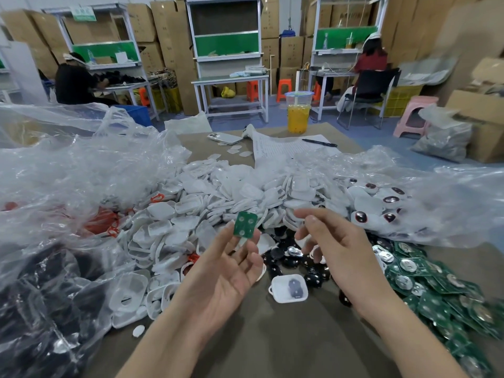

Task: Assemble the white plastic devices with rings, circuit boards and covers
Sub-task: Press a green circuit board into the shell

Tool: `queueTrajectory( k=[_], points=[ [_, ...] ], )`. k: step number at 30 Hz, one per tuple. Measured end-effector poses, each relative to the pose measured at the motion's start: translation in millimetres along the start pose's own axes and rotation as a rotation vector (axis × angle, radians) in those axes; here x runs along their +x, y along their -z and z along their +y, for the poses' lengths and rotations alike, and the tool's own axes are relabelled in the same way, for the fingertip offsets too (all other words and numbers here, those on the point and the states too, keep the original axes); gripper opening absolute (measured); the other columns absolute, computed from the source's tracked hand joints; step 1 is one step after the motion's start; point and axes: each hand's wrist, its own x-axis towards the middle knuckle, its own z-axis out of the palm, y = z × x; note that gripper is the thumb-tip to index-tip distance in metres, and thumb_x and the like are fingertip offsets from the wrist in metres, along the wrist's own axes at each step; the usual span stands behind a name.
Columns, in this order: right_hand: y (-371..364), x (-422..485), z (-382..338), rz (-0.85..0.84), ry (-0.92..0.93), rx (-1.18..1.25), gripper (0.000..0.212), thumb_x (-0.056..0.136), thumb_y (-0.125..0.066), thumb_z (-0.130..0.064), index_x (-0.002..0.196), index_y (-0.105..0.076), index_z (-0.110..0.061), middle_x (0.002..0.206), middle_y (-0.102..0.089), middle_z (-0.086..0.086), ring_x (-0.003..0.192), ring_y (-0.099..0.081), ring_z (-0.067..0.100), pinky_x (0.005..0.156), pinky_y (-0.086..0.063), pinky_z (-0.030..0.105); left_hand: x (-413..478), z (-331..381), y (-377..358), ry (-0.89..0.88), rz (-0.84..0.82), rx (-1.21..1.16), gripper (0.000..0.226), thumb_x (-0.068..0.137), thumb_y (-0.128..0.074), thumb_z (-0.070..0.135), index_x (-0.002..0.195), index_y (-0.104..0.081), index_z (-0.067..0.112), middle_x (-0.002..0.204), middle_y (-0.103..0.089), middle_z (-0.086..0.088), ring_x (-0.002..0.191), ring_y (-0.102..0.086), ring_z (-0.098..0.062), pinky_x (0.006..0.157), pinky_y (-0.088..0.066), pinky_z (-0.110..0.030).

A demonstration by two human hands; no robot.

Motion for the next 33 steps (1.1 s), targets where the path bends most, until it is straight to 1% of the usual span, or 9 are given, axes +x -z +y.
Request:
queueTrajectory(
  k=[3,5,8,10,13,16,19,22,33],
  points=[
    [7,-5,0,-0.069,0.036,-0.098,0.025,0.100,-0.057,-0.022,0.102,-0.073,-0.041,0.085,-0.073,-0.006,0.075,-0.065,0.009,0.068,-0.049,0.017,2,1,5,-0.011,0.015,0.010,0.031,0.086,-0.071,0.023,0.109,-0.063,0.003,0.103,-0.069,-0.014,0.073,-0.063,-0.015,0.065,-0.061,-0.028],
    [16,-7,-1,-0.117,0.057,-0.203,0.024,0.099,-0.059,-0.027,0.107,-0.069,-0.047,0.094,-0.073,-0.010,0.087,-0.065,0.010,0.076,-0.051,0.020,1,1,5,-0.075,0.055,0.151,0.038,0.083,-0.074,0.027,0.112,-0.066,0.004,0.101,-0.071,-0.014,0.073,-0.065,-0.015,0.066,-0.061,-0.028],
    [28,-12,1,-0.209,0.087,-0.471,0.026,0.095,-0.058,-0.043,0.117,-0.059,-0.056,0.109,-0.068,-0.022,0.106,-0.059,0.002,0.081,-0.045,0.019,-7,0,9,-0.337,0.134,0.818,0.031,0.080,-0.079,0.045,0.101,-0.073,0.024,0.094,-0.075,-0.002,0.074,-0.066,-0.011,0.065,-0.057,-0.022],
    [35,-15,4,-0.265,0.106,-0.641,0.036,0.088,-0.058,-0.055,0.121,-0.050,-0.064,0.114,-0.062,-0.033,0.118,-0.050,-0.006,0.088,-0.038,0.015,-13,-4,13,-0.528,0.088,1.271,0.029,0.079,-0.071,0.055,0.100,-0.070,0.035,0.095,-0.073,0.011,0.077,-0.065,-0.005,0.067,-0.052,-0.016],
    [41,-18,9,-0.342,0.155,-0.782,0.049,0.078,-0.058,-0.072,0.125,-0.045,-0.067,0.120,-0.054,-0.038,0.126,-0.041,-0.009,0.097,-0.033,0.010,-15,-9,18,-0.698,-0.025,1.635,0.021,0.082,-0.062,0.055,0.101,-0.066,0.046,0.104,-0.066,0.019,0.090,-0.062,-0.003,0.077,-0.044,-0.009],
    [41,-17,12,-0.452,0.203,-0.865,0.055,0.074,-0.056,-0.078,0.126,-0.041,-0.066,0.125,-0.045,-0.041,0.130,-0.032,-0.012,0.101,-0.022,0.002,-14,-12,22,-0.774,-0.229,1.879,0.014,0.092,-0.060,0.047,0.105,-0.065,0.044,0.113,-0.059,0.024,0.112,-0.057,-0.003,0.090,-0.040,-0.012],
    [39,-14,15,-0.512,0.204,-0.913,0.066,0.071,-0.055,-0.079,0.131,-0.034,-0.067,0.129,-0.039,-0.046,0.134,-0.020,-0.018,0.103,-0.014,-0.001,-15,-12,24,-0.759,-0.270,1.946,0.016,0.095,-0.057,0.048,0.108,-0.066,0.044,0.115,-0.056,0.027,0.115,-0.054,-0.001,0.094,-0.042,-0.017],
    [39,-14,21,-0.532,0.220,-0.941,0.066,0.076,-0.055,-0.074,0.137,-0.030,-0.065,0.127,-0.045,-0.044,0.138,-0.015,-0.016,0.105,-0.011,-0.001,-14,-13,23,-0.768,-0.293,2.012,0.019,0.095,-0.055,0.049,0.109,-0.068,0.043,0.114,-0.056,0.027,0.112,-0.053,0.003,0.092,-0.042,-0.017],
    [36,-14,24,-0.534,0.239,-0.952,0.064,0.084,-0.058,-0.066,0.142,-0.034,-0.057,0.118,-0.049,-0.042,0.131,-0.020,-0.015,0.106,-0.013,0.002,-13,-17,23,-0.699,-0.308,2.064,0.024,0.097,-0.052,0.053,0.110,-0.069,0.043,0.116,-0.055,0.027,0.117,-0.053,-0.001,0.093,-0.047,-0.025]
  ],
)
